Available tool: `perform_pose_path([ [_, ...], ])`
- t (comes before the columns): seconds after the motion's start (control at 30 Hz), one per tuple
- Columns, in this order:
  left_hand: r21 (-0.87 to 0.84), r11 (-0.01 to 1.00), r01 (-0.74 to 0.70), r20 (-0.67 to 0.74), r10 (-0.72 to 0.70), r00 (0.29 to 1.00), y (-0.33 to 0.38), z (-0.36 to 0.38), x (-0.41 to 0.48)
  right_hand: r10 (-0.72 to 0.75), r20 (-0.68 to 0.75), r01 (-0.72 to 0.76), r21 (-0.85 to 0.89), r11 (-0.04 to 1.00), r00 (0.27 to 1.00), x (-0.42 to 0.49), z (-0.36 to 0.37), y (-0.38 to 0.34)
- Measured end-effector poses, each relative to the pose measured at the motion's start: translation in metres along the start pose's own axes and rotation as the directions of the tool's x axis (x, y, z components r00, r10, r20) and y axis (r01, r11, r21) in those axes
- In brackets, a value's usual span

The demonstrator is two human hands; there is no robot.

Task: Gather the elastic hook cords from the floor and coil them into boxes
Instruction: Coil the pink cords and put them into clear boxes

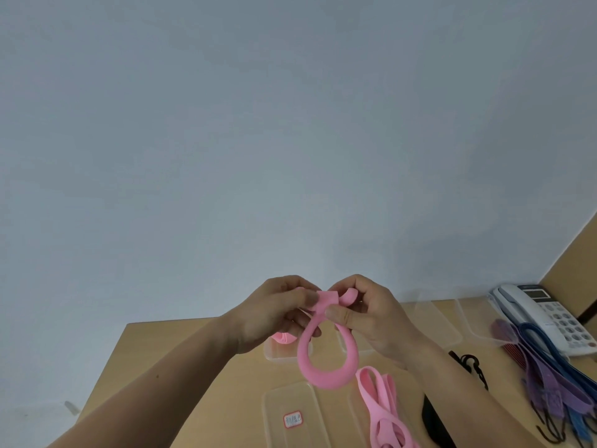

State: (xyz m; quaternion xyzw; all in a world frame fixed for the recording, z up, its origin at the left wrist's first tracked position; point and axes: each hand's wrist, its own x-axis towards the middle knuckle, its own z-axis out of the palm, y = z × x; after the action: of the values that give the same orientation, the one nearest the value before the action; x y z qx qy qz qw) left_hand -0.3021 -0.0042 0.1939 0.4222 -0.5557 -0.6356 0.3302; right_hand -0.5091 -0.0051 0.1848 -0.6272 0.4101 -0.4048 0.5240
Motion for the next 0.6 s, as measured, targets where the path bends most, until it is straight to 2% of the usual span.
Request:
perform_pose_path([
  [0.27, 0.083, 0.995, 0.052, 0.008, -0.053, 0.999, 0.001, -0.001, -0.003, -0.026, 0.045, 0.026, -0.013, 1.000, 0.999, -0.003, 0.002, 0.006],
  [0.4, 0.033, 0.999, -0.013, -0.014, 0.014, 1.000, -0.004, -0.001, -0.002, 0.017, 0.102, -0.019, 0.028, 0.999, 0.995, -0.005, -0.001, 0.005],
  [0.47, 0.062, 0.997, -0.053, -0.031, 0.055, 0.998, -0.006, 0.001, -0.002, 0.051, 0.115, -0.060, 0.077, 0.995, 0.992, -0.004, -0.003, 0.002],
  [0.6, 0.084, 0.985, -0.151, -0.038, 0.154, 0.987, -0.007, 0.006, -0.002, 0.144, 0.054, -0.148, 0.065, 0.987, 0.988, -0.001, -0.006, -0.004],
])
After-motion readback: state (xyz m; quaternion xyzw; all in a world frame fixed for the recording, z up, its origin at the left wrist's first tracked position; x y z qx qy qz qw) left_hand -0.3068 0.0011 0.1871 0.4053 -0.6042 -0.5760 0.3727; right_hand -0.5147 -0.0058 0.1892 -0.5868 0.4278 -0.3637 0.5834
